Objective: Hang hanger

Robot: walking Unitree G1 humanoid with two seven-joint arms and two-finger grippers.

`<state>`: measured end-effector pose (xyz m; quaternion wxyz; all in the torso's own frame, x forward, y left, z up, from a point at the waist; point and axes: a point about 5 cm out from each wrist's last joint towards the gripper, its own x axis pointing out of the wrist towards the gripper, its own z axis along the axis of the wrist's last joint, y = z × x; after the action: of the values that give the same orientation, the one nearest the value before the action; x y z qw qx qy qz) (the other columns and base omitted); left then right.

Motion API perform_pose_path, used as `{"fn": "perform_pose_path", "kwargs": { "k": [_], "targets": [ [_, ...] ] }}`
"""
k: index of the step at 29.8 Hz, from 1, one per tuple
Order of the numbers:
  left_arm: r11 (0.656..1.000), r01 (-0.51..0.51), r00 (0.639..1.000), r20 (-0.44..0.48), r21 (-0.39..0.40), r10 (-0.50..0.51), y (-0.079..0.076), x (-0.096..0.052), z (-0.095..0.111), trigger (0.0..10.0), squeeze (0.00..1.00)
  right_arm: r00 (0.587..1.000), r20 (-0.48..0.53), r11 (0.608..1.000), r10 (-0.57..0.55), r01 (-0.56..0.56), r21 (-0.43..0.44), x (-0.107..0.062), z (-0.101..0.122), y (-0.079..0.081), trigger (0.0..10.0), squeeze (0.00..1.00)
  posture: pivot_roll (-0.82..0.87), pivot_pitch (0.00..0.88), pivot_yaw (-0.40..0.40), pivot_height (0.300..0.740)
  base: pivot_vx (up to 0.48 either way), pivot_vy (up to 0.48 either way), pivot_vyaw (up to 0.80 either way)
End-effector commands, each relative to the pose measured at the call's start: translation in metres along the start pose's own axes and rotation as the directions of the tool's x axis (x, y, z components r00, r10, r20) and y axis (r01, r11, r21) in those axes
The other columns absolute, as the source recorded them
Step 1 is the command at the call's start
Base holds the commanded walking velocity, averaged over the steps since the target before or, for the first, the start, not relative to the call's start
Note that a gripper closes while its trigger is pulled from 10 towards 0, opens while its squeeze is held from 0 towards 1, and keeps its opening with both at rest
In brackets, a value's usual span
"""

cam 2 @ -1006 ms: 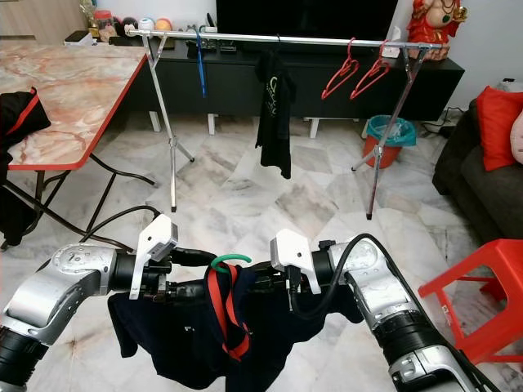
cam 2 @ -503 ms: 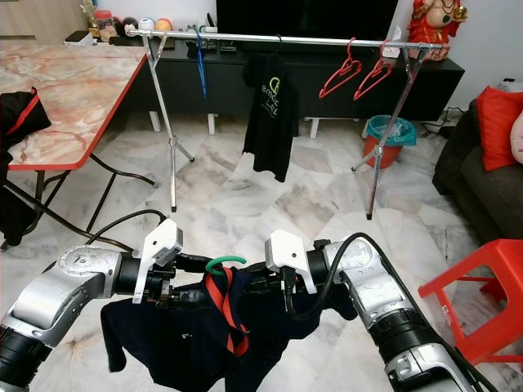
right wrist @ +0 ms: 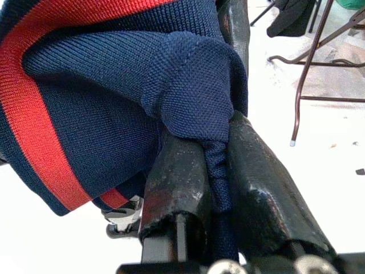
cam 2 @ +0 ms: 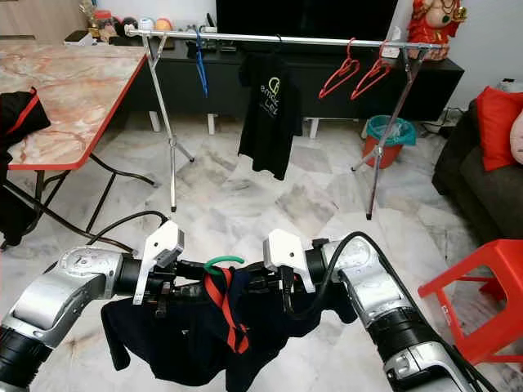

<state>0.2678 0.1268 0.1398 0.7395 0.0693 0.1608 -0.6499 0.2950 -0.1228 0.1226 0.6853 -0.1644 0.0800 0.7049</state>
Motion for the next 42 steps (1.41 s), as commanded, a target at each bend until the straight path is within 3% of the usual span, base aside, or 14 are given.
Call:
{"fn": "perform_pose_path", "kwargs": {
  "k": [1,16,17,18,19,20,35,42],
  "targets": [
    [0.999,0.031,0.999,-0.029,0.007,-0.031,-0.003,0.005,0.000,0.0,0.00,0.999,0.045,0.998,-0.010,0.012,-0.059,0.002,0.017,-0.008,10.0,0.00,0.00,0.000,-0.058,0.740,0.000,0.000,0.00],
    [0.999,0.041,0.999,-0.015,0.004,-0.041,-0.003,0.007,0.002,0.0,0.00,0.999,0.045,0.998,-0.020,0.022,-0.051,-0.003,0.017,-0.007,10.0,0.00,-0.01,0.000,-0.053,0.740,0.000,0.000,0.00],
    [0.999,0.043,0.999,-0.015,0.003,-0.043,-0.003,0.007,0.002,0.0,0.00,0.999,0.045,0.999,-0.016,0.018,-0.047,-0.003,0.017,-0.007,10.0,0.15,-0.01,0.000,-0.053,0.740,0.000,0.000,0.00],
    [0.999,0.044,0.999,-0.015,0.002,-0.044,-0.003,0.007,0.002,0.0,0.00,0.999,0.046,0.999,-0.013,0.015,-0.044,-0.004,0.017,-0.006,10.0,0.15,-0.01,0.000,-0.053,0.740,0.000,0.000,0.00],
    [0.999,0.047,0.999,-0.015,0.001,-0.047,-0.003,0.007,0.002,0.0,0.00,0.999,0.048,0.999,-0.009,0.011,-0.040,-0.004,0.017,-0.006,10.0,0.64,-0.01,0.000,-0.053,0.740,0.000,0.000,0.00],
    [0.999,0.048,0.999,-0.015,0.001,-0.048,-0.003,0.007,0.002,0.0,0.00,0.999,0.048,0.999,-0.009,0.011,-0.039,-0.004,0.017,-0.006,10.0,1.00,-0.01,0.000,-0.053,0.740,0.000,0.000,0.00],
    [0.999,0.051,0.999,-0.016,-0.006,-0.051,-0.005,0.006,0.000,0.0,0.00,1.000,0.009,1.000,-0.013,0.014,-0.028,-0.012,0.013,-0.006,10.0,1.00,-0.01,0.000,-0.058,0.740,0.000,0.000,0.00],
    [0.999,0.045,0.999,-0.018,-0.006,-0.045,-0.004,0.005,0.000,0.0,0.00,0.997,-0.067,0.999,-0.038,0.037,-0.023,-0.029,0.005,-0.005,10.0,1.00,-0.02,0.000,-0.059,0.740,0.000,0.000,0.00]
  ]
}}
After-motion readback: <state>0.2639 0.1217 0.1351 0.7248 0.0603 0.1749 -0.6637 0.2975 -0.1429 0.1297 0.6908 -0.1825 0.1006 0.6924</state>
